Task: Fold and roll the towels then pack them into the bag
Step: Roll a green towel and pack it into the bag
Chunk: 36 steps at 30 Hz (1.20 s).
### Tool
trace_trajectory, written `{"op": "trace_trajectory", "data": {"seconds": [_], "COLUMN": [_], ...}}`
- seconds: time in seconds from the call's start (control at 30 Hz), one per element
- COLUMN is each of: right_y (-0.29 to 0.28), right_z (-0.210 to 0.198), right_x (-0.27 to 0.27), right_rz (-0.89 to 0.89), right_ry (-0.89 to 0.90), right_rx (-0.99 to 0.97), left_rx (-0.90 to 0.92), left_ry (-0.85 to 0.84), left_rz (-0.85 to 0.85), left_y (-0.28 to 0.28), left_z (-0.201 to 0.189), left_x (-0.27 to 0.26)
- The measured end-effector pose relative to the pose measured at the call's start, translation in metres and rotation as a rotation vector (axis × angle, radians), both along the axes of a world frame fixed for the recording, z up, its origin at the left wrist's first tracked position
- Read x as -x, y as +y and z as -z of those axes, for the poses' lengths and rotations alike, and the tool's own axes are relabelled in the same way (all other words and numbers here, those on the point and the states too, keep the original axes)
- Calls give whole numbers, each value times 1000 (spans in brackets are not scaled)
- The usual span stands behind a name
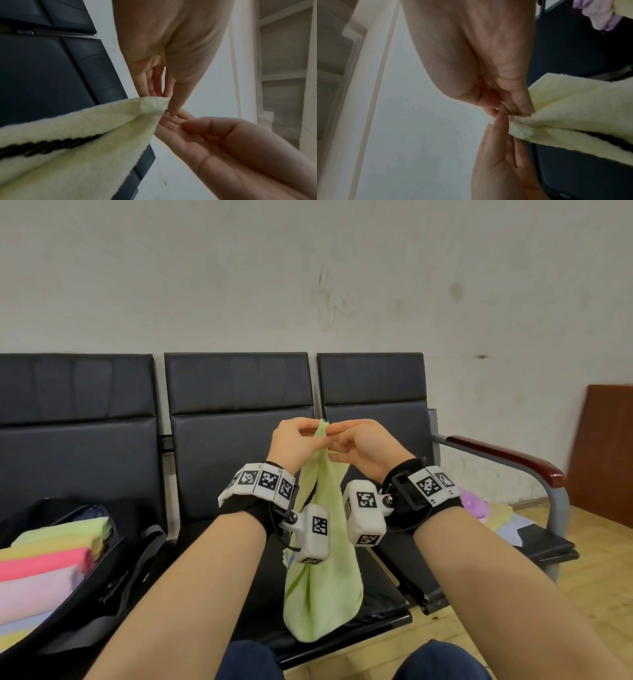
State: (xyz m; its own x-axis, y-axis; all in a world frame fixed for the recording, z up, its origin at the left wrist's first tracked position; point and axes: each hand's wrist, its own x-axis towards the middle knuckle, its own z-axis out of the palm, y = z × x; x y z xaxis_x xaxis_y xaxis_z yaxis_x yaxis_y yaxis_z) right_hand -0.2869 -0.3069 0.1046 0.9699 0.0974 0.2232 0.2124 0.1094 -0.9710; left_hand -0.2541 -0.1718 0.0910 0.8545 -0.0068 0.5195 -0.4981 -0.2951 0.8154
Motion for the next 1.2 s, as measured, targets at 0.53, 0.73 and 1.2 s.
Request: {"op": "trace_trajectory", "data": {"seconds": [0.53,0.73,1.2], "right_y": [-10,-16,-42], "right_z": [10,24,40], "right_x": [-2,-18,-22], "right_rz": [-68,150,-66], "right_ry": [51,-63,112], "right_rx": [257,578,175], "left_rx": [-15,116,430], "left_ry": [32,120,146], "left_rz": [14,93,33], "left_y": [10,12,39], "left_z": [17,11,7], "left_x": [-5,0,-6]}}
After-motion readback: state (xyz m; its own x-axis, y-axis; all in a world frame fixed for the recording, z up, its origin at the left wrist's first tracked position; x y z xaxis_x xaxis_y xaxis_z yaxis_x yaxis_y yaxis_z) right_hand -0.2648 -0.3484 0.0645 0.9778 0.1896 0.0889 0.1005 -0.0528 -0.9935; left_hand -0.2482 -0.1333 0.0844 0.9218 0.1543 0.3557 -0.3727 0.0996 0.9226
